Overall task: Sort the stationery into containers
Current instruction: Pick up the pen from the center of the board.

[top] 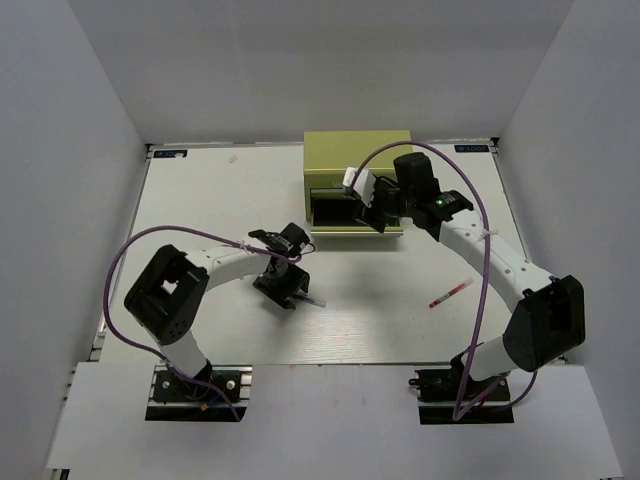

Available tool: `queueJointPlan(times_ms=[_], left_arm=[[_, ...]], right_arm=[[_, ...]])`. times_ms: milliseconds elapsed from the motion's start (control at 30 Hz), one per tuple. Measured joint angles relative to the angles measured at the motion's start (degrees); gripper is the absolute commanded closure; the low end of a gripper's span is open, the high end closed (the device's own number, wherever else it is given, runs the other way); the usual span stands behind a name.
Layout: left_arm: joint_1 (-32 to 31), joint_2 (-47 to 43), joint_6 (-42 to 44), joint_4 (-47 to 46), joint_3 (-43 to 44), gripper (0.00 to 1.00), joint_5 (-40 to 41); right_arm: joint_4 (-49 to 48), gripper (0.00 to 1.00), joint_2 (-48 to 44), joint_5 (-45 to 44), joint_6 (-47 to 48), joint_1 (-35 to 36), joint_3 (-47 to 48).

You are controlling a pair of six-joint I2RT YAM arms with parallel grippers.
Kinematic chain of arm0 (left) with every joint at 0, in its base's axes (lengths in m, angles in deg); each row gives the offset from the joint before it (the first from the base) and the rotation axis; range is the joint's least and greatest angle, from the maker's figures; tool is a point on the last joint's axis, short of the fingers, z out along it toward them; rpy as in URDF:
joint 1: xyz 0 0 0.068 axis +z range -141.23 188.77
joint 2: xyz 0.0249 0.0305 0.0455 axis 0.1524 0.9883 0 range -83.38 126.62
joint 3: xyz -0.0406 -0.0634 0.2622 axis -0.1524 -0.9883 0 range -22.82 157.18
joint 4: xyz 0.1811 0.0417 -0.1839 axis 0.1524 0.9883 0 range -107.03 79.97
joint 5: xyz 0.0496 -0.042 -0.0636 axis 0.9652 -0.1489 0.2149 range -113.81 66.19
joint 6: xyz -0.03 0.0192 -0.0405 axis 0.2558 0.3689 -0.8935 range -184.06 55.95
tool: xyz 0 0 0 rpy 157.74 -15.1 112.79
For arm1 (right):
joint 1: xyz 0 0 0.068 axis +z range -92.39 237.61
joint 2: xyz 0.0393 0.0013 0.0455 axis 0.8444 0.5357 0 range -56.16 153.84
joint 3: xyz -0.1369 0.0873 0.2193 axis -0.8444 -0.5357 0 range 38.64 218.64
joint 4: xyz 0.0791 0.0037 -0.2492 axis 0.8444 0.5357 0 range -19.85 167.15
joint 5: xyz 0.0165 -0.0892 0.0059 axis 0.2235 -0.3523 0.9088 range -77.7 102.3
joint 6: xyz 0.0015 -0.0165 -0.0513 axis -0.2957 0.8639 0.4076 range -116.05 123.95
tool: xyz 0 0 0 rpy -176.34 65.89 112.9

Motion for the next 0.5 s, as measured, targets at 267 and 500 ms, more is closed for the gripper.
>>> queueJointPlan(times_ms=[267,500], left_arm=[[-0.2,3.0,0.8,1.6,1.4,0.54,-1.2],[-0.1,5.7,1.2,3.8,4.0,0.73,-3.3]], right_arm=[[-1.3,0.37,-3.9,1.3,-4.9,-1.3,-6.6],[-2.5,0.35,-7.3,1.6,-8.1,-2.1,-10.3]])
